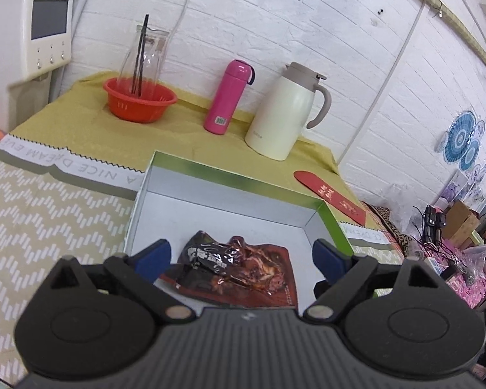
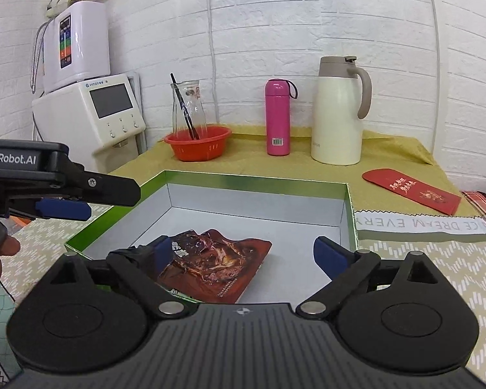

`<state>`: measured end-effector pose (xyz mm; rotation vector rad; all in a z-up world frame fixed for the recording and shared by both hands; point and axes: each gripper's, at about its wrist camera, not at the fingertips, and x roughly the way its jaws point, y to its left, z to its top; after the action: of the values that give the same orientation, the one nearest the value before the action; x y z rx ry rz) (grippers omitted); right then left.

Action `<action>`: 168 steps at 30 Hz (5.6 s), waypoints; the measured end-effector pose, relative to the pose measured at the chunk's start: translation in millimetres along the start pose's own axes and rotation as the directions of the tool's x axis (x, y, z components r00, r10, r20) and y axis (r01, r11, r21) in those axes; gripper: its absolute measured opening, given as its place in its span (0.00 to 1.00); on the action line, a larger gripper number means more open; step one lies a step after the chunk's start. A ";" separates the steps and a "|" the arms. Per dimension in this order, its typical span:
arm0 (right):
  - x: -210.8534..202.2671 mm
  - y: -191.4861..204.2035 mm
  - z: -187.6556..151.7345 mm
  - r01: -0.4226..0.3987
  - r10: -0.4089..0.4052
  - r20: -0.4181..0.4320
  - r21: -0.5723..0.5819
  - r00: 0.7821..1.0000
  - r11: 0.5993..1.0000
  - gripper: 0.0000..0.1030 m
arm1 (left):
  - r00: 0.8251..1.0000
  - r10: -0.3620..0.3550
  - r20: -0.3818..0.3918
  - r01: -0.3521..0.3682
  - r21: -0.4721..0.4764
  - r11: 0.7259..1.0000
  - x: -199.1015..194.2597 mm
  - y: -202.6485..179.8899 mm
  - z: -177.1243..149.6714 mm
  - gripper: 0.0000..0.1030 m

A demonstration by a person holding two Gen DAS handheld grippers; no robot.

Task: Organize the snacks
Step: 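Grasp the red nut bag with the left gripper, then place the red nut bag into the green box and release it, then grasp the red sausage sticks with the left gripper while the right gripper grasps the orange pouch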

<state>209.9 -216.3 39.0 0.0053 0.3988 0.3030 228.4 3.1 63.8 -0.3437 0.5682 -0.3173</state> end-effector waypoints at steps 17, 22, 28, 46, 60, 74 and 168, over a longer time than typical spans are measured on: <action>-133.7 7.8 -66.6 -0.023 0.022 0.026 0.039 0.999 0.999 1.00 | 0.989 -0.072 -0.126 0.092 0.160 0.983 -85.1 -30.5 -93.7 0.85; -133.8 15.8 -98.3 0.011 -0.006 -0.060 0.090 0.998 0.996 1.00 | 0.975 -0.092 -0.203 0.107 0.064 0.992 -83.8 -14.4 -129.7 0.85; -123.3 27.8 -102.4 -0.028 0.034 -0.083 0.069 0.996 0.997 0.98 | 0.968 -0.113 -0.223 0.113 -0.011 0.994 -88.7 5.3 -147.3 0.85; -130.3 19.6 -109.7 -0.086 0.094 -0.057 0.130 0.994 0.988 0.62 | 0.962 -0.150 -0.226 0.135 -0.080 0.988 -72.3 20.0 -137.1 0.85; -102.8 30.4 -102.5 -0.124 0.140 -0.078 0.178 0.987 0.976 0.75 | 0.951 -0.184 -0.248 0.173 -0.065 0.983 -52.6 16.4 -134.2 0.53; -138.5 25.7 -89.9 -0.102 0.101 0.012 0.137 0.995 0.985 0.28 | 0.959 -0.193 -0.205 0.192 -0.027 0.981 -85.6 1.9 -133.9 0.11; -34.3 46.5 -69.0 0.088 -0.099 -0.123 -0.090 0.988 0.992 1.00 | 0.968 -0.070 -0.241 0.129 0.238 0.963 -94.5 -12.3 -167.8 0.61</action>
<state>139.9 -185.6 -8.5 -0.1155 0.5106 0.2277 54.9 -9.9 -19.7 -0.0884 0.7308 -0.5268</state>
